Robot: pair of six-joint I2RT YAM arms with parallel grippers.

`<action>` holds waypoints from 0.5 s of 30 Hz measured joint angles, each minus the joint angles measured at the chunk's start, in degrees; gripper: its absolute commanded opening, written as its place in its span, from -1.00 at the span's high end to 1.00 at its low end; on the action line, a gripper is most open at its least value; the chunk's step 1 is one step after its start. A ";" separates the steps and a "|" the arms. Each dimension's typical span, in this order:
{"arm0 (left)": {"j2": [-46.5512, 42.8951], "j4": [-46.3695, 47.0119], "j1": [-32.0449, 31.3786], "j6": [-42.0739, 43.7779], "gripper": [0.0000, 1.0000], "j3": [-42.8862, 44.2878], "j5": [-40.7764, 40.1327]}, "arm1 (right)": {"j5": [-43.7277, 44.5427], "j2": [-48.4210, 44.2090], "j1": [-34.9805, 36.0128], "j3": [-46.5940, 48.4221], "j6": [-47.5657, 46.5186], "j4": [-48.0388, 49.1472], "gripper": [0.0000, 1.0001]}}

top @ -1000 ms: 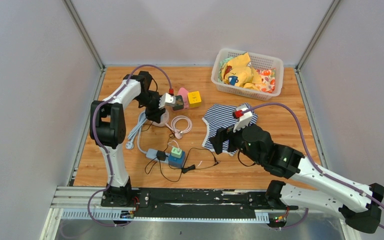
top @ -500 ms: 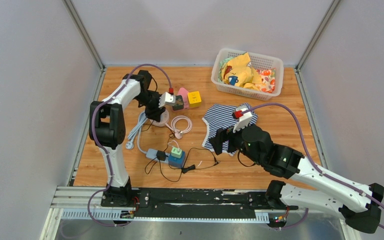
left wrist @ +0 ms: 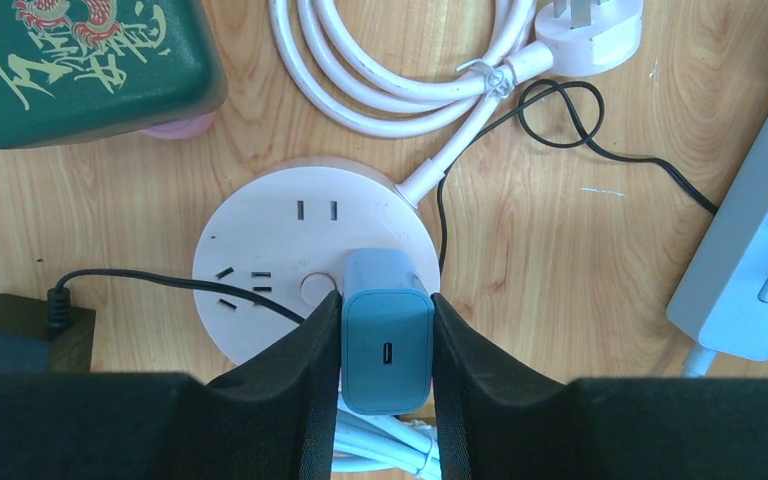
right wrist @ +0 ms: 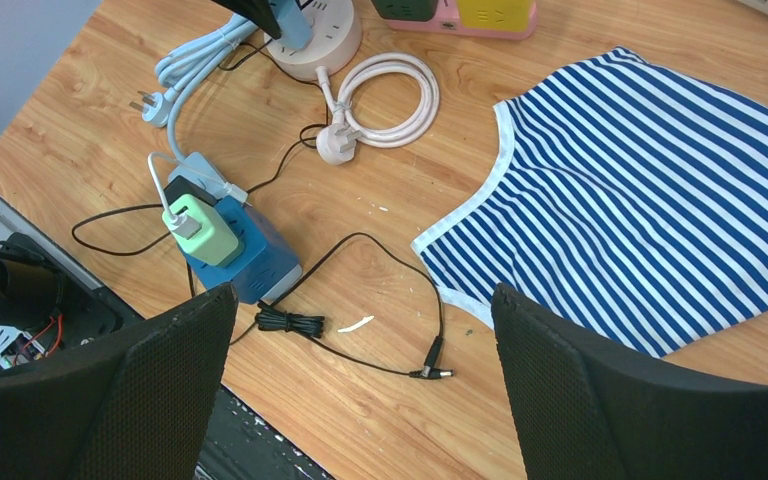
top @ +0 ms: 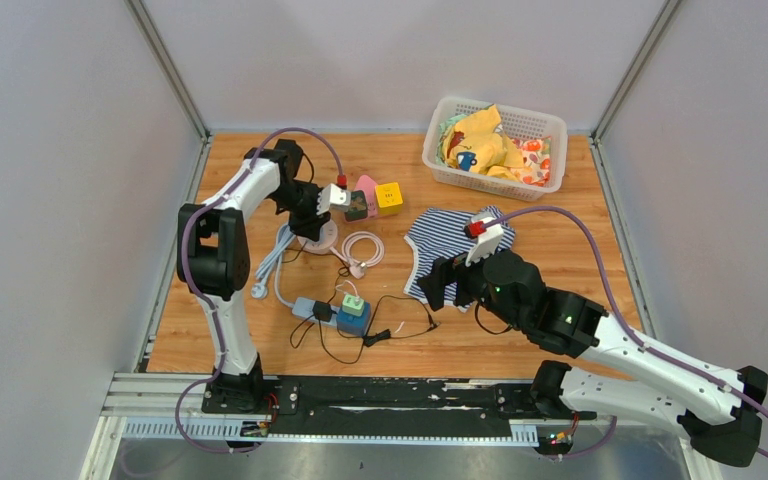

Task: Insert the plug
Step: Insert the plug into the socket.

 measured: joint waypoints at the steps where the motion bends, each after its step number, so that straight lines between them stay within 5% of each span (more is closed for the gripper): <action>1: 0.00 0.17 0.00 0.00 0.93 -0.22 -0.04 | 0.00 -0.02 0.00 -0.04 0.00 0.00 -0.94; 12: -0.42 1.86 0.94 0.37 1.00 -2.99 1.73 | 0.02 -1.01 0.00 -0.76 0.00 0.00 -0.93; 15: -0.42 1.88 1.03 0.37 0.82 -2.99 1.81 | 0.02 -1.57 0.00 -0.92 0.00 0.00 -0.94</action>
